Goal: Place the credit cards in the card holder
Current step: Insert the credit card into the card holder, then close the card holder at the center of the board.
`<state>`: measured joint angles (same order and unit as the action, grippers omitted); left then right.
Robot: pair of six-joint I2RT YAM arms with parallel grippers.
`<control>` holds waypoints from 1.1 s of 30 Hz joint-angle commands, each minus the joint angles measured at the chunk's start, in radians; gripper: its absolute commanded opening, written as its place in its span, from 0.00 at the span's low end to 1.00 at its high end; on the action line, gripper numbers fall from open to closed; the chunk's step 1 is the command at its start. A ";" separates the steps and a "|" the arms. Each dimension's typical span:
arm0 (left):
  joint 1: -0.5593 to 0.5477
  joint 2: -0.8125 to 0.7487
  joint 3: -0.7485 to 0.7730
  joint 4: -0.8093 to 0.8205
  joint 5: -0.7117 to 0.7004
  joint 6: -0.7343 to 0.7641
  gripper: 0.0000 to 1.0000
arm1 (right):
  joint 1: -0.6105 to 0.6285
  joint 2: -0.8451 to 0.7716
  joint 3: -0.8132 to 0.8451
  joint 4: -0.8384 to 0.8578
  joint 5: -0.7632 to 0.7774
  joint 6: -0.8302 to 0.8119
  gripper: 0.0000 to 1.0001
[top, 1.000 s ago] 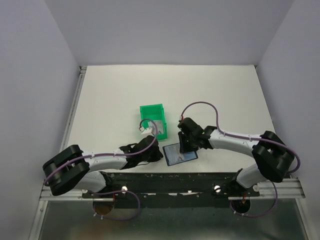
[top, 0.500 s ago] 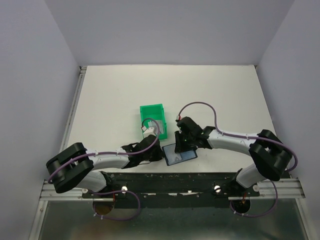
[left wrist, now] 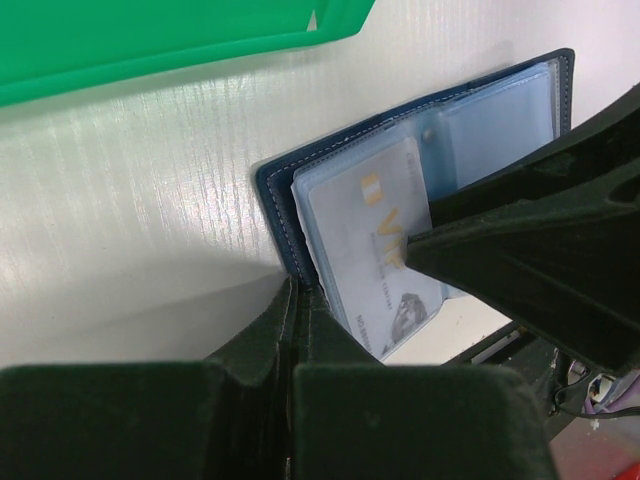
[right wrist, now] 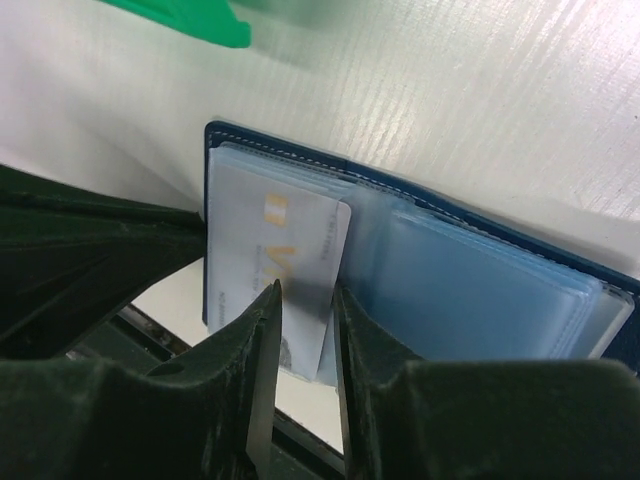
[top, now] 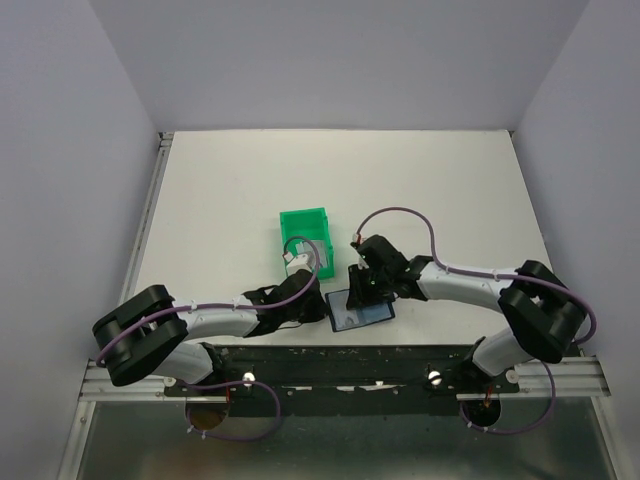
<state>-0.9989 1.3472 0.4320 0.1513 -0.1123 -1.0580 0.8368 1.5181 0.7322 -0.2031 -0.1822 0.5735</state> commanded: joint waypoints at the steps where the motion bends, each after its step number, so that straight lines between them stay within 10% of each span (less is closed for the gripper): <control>1: -0.007 0.012 -0.018 -0.058 0.013 0.018 0.00 | 0.012 -0.076 0.002 -0.004 -0.002 -0.017 0.38; 18: -0.007 -0.020 -0.018 -0.078 -0.003 0.021 0.00 | -0.008 -0.184 0.200 -0.524 0.472 -0.112 0.79; 33: -0.007 -0.028 -0.013 -0.093 -0.006 0.024 0.00 | -0.008 -0.016 0.188 -0.480 0.469 -0.098 0.71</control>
<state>-1.0008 1.3254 0.4316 0.1150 -0.1131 -1.0550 0.8307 1.4696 0.9306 -0.6754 0.2436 0.4778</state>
